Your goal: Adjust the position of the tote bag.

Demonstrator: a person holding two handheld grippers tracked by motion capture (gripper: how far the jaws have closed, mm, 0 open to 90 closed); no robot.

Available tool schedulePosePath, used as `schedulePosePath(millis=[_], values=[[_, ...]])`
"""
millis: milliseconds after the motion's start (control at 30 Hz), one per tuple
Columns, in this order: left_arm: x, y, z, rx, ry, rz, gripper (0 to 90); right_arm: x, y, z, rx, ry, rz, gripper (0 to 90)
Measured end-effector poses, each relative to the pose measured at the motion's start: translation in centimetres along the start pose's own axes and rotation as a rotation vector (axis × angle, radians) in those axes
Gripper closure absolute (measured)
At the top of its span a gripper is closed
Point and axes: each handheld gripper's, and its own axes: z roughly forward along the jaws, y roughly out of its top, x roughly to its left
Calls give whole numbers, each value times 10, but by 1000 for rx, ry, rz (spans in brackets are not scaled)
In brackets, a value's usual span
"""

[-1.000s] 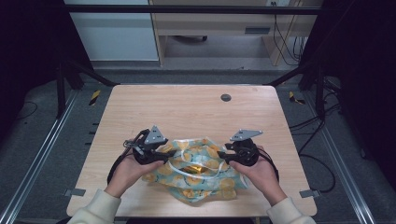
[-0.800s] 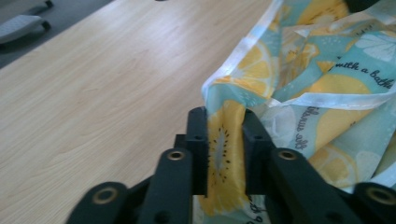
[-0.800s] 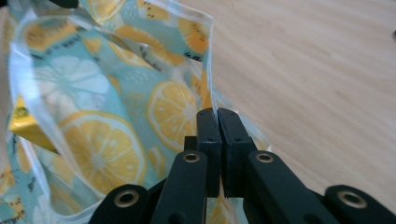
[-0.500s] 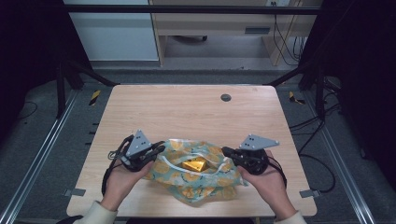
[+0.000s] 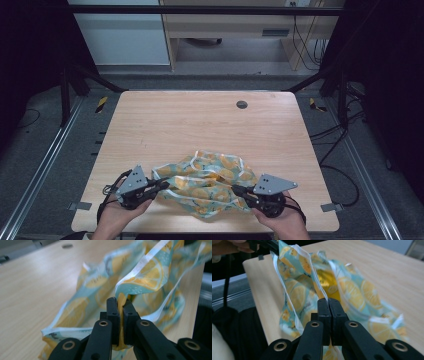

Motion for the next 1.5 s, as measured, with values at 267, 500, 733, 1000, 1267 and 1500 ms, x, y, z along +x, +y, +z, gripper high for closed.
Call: schedulePosePath(millis=[267,500,733,1000,1267,1500], values=[[-6,-8,17,148,-50,88,897,5,-31,7,160,18,-48,895],[-12,-15,36,306,-55,146,899,-1,-39,16,242,2,-17,899],[-16,-18,50,372,-48,139,900,-9,-45,24,304,-32,24,900],[-16,-16,46,352,-22,132,848,-5,-43,24,289,-24,12,828],[-26,-3,32,198,-1,88,567,6,-26,12,223,-48,-20,543],[-36,17,21,107,-30,90,442,9,-7,4,178,-57,-42,438]])
